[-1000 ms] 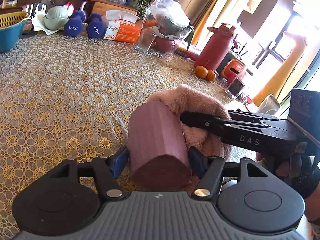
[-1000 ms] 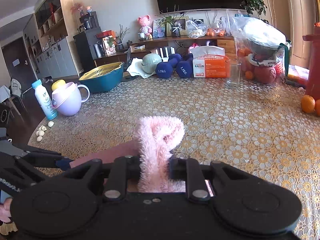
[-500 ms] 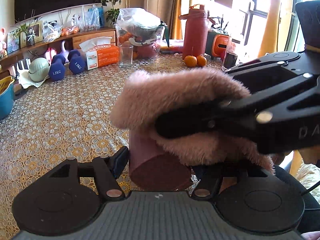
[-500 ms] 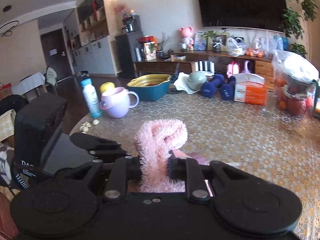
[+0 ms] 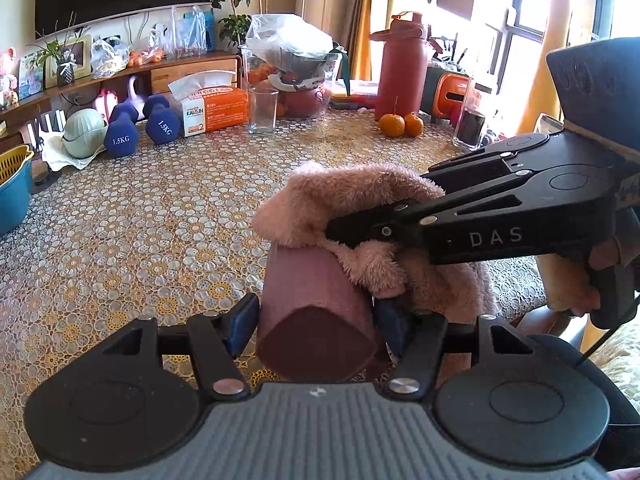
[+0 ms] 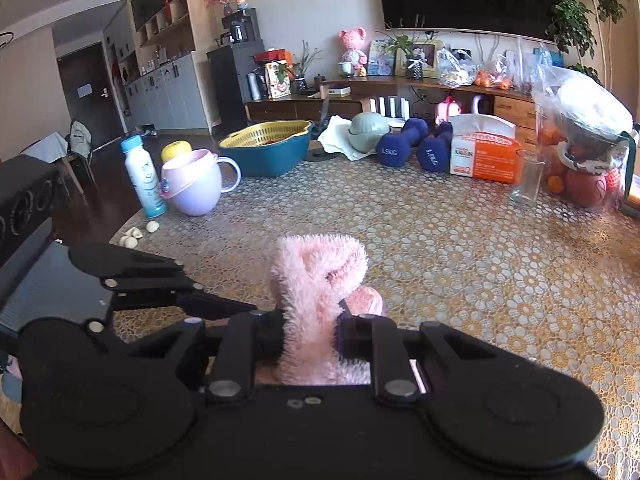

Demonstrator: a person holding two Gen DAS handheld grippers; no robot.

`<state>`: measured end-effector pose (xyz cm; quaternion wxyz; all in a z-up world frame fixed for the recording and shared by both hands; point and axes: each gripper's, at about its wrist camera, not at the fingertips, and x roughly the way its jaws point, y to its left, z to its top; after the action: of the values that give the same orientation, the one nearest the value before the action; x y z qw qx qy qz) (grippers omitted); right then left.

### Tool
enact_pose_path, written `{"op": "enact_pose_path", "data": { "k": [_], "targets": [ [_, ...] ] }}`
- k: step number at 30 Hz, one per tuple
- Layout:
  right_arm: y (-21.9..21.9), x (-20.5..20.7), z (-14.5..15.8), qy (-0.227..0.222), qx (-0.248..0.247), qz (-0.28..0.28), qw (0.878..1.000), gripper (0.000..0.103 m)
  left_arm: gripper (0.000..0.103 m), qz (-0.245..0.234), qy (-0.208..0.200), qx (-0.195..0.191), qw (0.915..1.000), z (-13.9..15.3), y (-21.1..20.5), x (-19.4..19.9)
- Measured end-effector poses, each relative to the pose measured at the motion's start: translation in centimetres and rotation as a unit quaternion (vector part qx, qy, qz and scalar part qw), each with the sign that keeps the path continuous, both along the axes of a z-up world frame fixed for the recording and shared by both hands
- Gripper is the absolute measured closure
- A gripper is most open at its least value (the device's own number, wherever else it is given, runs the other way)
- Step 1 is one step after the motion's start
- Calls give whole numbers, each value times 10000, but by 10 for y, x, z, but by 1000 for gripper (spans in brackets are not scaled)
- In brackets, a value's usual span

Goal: Clean container
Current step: 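Press the towel over the cup and rub with the right gripper while the left gripper holds it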

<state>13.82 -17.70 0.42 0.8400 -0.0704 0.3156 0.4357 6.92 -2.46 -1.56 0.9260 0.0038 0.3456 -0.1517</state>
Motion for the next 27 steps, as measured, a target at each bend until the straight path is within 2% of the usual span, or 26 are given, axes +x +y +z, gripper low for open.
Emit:
{"op": "enact_pose_path", "data": {
  "k": [4, 7, 10, 13, 17, 20, 24, 27],
  "targets": [
    [-16, 13, -11, 256, 129, -315, 9991, 85, 40, -17, -64, 23, 10000, -1, -1, -1],
    [-27, 16, -17, 224, -22, -569, 9981, 85, 40, -29, -97, 51, 9999, -1, -2, -1],
    [-35, 15, -26, 160, -374, -841, 9956, 85, 40, -30, -78, 29, 10000, -1, -1, -1],
    [-46, 10, -17, 129, -197, -944, 9953, 86, 40, -36, -76, 19, 10000, -2, 1, -2],
    [-42, -4, 14, -150, 134, -683, 9975, 86, 40, -57, -96, 48, 9999, -1, 0, -1],
    [-27, -15, 32, -287, 236, -256, 9990, 85, 40, -54, -111, 64, 9999, -1, -2, -2],
    [-1, -26, 28, -220, 128, 249, 9994, 86, 40, -78, -113, 85, 9999, -1, -2, -2],
    [11, -30, 19, -118, 42, 424, 9990, 86, 40, -120, -137, 149, 9997, -1, -4, -3]
  ]
}}
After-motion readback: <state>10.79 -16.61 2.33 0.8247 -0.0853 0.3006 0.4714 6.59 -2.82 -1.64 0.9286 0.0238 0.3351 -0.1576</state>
